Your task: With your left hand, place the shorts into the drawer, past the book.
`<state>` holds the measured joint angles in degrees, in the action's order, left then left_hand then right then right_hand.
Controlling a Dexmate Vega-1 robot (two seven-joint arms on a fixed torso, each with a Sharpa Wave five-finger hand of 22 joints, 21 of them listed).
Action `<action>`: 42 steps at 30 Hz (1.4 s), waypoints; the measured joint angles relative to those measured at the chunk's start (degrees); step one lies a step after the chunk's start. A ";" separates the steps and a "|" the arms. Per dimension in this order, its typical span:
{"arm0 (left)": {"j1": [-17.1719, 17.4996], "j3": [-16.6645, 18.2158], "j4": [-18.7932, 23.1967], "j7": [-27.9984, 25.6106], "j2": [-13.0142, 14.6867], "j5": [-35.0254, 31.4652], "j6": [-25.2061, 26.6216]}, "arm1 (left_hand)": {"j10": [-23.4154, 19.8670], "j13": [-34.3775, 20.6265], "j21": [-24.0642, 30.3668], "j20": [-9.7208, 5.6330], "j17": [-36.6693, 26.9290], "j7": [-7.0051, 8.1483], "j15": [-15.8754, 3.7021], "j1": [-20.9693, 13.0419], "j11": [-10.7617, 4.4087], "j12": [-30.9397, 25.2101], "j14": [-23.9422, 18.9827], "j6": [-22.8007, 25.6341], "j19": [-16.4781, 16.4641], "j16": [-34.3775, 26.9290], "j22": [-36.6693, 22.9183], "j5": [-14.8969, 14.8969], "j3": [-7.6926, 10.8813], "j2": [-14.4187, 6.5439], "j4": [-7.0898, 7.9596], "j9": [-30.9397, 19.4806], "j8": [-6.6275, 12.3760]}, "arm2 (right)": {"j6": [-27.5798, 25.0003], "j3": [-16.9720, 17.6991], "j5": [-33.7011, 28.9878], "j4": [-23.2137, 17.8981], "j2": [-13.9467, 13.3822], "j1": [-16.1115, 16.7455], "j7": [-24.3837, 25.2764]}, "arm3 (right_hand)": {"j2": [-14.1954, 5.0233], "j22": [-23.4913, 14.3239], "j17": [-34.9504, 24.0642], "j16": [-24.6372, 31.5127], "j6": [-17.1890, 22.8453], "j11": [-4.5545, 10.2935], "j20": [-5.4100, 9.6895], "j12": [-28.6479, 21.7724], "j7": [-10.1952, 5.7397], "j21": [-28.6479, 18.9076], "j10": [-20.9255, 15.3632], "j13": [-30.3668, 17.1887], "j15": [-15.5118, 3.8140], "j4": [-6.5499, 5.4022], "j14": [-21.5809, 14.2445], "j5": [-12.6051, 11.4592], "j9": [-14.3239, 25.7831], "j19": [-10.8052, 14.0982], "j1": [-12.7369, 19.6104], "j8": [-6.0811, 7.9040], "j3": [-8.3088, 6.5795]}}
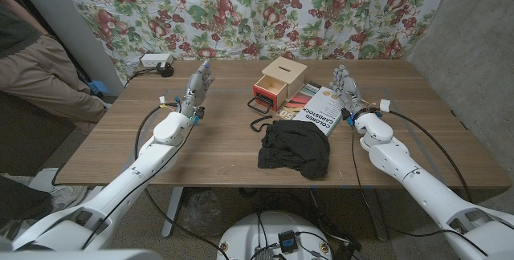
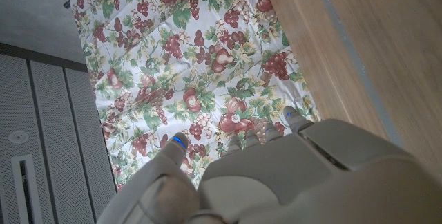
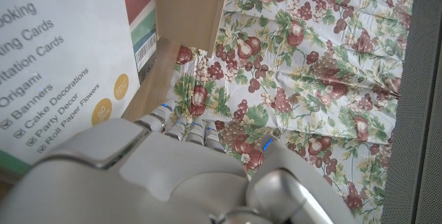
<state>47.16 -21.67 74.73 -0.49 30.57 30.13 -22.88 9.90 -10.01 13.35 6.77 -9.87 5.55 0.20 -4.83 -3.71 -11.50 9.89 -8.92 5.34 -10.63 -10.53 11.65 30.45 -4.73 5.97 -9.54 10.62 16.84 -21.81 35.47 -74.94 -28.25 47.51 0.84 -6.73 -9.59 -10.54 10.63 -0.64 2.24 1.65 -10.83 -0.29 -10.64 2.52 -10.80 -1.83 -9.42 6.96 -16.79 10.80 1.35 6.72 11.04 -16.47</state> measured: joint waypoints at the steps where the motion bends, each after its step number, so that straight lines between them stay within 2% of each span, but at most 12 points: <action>1: 0.05 -0.08 0.21 -0.13 0.09 -0.39 -0.27 | 0.00 0.00 0.00 0.13 0.00 0.00 0.00 -0.06 0.00 0.00 0.00 0.00 -0.13 0.00 0.00 0.00 0.02 0.06 -0.24 0.00 0.00 | 0.02 0.03 0.00 -0.06 0.00 0.07 0.06 | 0.00 0.00 0.00 0.00 0.00 0.00 0.00 0.00 0.00 0.00 0.00 0.00 0.00 0.00 0.00 0.00 0.00 0.00 0.00 0.00 0.00; 11: 0.38 -0.34 1.90 -1.03 0.67 -3.09 -2.20 | 0.00 0.00 -0.01 0.21 0.00 0.83 0.00 -0.51 0.01 0.00 0.00 0.21 -0.21 0.00 0.00 0.00 -0.41 0.51 -0.67 0.00 0.00 | 0.22 0.30 -0.06 -0.84 -0.11 0.71 0.63 | 0.00 0.00 0.00 0.00 0.00 0.00 0.00 0.00 0.00 0.00 0.00 0.00 0.00 0.00 0.00 0.00 0.00 0.00 0.00 0.00 0.00; 23: 0.74 -0.66 4.21 -2.28 1.66 -7.39 -4.59 | -0.21 0.01 -0.02 0.20 -0.01 1.12 0.01 -0.71 -0.20 0.00 0.00 0.51 -0.21 0.00 0.01 0.01 -0.66 1.23 -1.39 0.00 0.00 | 0.55 0.54 -0.12 -1.70 -0.38 1.21 0.89 | 0.00 -0.01 0.01 0.00 0.21 0.00 0.00 0.00 0.21 0.00 0.00 0.01 0.00 0.24 0.00 0.00 -0.01 0.00 0.00 0.00 -0.23; 31: 1.08 -0.76 6.07 -2.63 2.45 -9.12 -5.09 | 0.03 0.01 -0.02 0.20 -0.01 2.15 0.01 -1.02 -0.43 0.00 0.00 0.10 -0.21 0.00 0.01 0.01 -0.66 1.52 -2.02 -0.14 0.00 | 0.82 0.73 -0.13 -2.35 -0.60 1.70 1.08 | 0.00 -0.01 0.00 0.00 0.21 0.00 -0.01 0.00 0.21 0.00 0.00 0.01 0.00 0.07 0.00 0.10 -0.01 0.00 0.01 0.00 -0.39; 34: 1.24 -0.78 6.75 -2.79 2.75 -10.03 -5.28 | 0.03 0.01 -0.02 0.20 -0.01 2.15 0.01 -1.24 -0.43 0.00 0.00 0.10 -0.21 0.00 0.01 0.01 -0.92 2.20 -2.27 -0.22 0.00 | 0.90 0.82 -0.13 -2.75 -0.73 1.98 1.21 | 0.00 -0.01 0.02 0.00 0.21 0.00 -0.01 0.00 0.21 0.00 0.00 0.01 0.00 0.07 0.00 0.33 -0.01 0.00 0.00 0.00 -0.39; 42: 1.69 -0.78 8.29 -3.60 3.30 -12.60 -6.37 | 0.01 0.01 -0.03 0.20 -0.01 2.77 0.01 -1.25 -0.41 0.00 0.00 0.11 -0.20 0.00 0.01 0.01 -1.04 2.20 -2.60 -0.21 0.00 | 0.99 1.11 -0.13 -3.82 -1.09 2.66 1.39 | -0.01 -0.01 0.16 0.00 0.21 0.00 -0.01 0.00 0.21 0.00 0.00 0.01 0.00 0.07 -0.01 0.33 -0.01 -0.01 0.01 0.00 -0.39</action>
<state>48.85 -22.46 83.02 -4.09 33.88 17.52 -29.25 9.91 -10.00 13.32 6.96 -9.88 8.32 0.21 -6.07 -4.12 -11.50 9.89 -8.81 5.13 -10.63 -10.52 11.66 29.41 -2.53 3.37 -9.75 10.62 17.83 -20.70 35.34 -78.76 -29.34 50.17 2.23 -6.73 -9.60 -10.38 10.63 -0.42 2.23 1.64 -10.83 -0.08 -10.64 2.51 -10.79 -1.83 -9.35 6.96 -16.46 10.79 1.34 6.73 11.03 -16.86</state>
